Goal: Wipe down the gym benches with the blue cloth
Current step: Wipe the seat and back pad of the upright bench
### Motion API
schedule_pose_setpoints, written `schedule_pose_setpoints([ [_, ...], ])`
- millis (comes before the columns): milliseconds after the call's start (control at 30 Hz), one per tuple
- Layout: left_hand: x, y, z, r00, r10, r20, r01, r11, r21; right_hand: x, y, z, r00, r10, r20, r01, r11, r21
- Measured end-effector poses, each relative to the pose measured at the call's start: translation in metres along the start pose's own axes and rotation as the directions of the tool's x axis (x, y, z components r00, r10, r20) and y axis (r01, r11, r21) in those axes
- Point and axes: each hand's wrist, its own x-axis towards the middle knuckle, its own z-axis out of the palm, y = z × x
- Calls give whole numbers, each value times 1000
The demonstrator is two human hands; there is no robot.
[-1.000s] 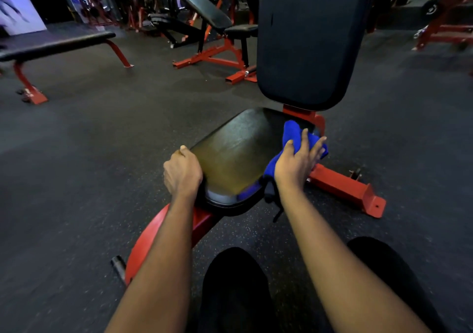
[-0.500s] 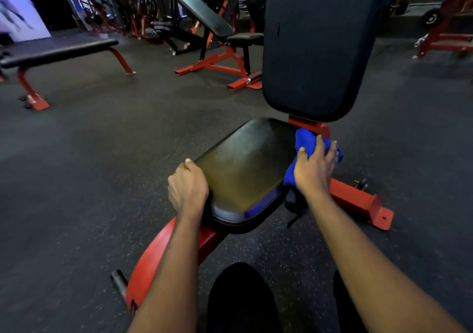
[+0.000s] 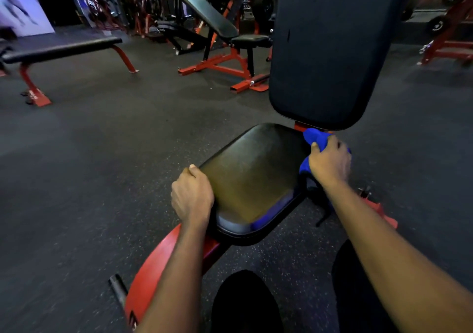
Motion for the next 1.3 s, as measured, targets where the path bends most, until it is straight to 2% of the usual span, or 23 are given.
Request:
schedule_pose_setpoints([
  [200, -3, 1, -1, 1000, 3, 4, -3, 1000, 0, 21, -36, -7, 993, -29, 112, 58, 961, -269],
  [300, -5, 1, -3, 1000, -3, 22, 4, 1000, -8, 21, -22, -6, 989, -72, 127, 95, 978, -186],
  [400, -5, 3, -3, 999, -1, 32, 2, 1000, -14, 7, 1, -3, 995, -73, 75, 79, 993, -88],
  [533, -5, 4, -2, 1000, -9, 15, 9, 1000, -9, 18, -28, -2, 991, -88, 96, 111, 959, -262],
  [600, -6, 5, -3, 1000, -17, 18, 18, 1000, -6, 30, -51, -1, 973, -173, 154, 212, 932, -295],
  [733, -6, 4, -4, 1000, -11, 16, 11, 1000, -10, 37, -52, -1, 922, -313, 229, 369, 891, -266],
  [867, -3, 3, 0, 1000, -18, 10, 19, 1000, -16, 35, -22, -3, 903, -378, 204, 422, 869, -259],
  [1000, -1, 5, 3, 1000, -20, 2, 20, 1000, -6, 48, -57, 13, 906, -338, 256, 409, 853, -324],
  [1100, 0, 1, 3, 1000, -11, 6, 11, 1000, -10, 63, -76, 22, 874, -361, 326, 457, 839, -296],
  [1200, 1, 0, 4, 1000, -12, 8, 12, 1000, -11, 65, -61, 16, 831, -408, 378, 522, 806, -278],
  [1300, 3, 0, 6, 1000, -7, 2, 7, 1000, -15, 53, -39, 11, 795, -510, 328, 599, 745, -294],
])
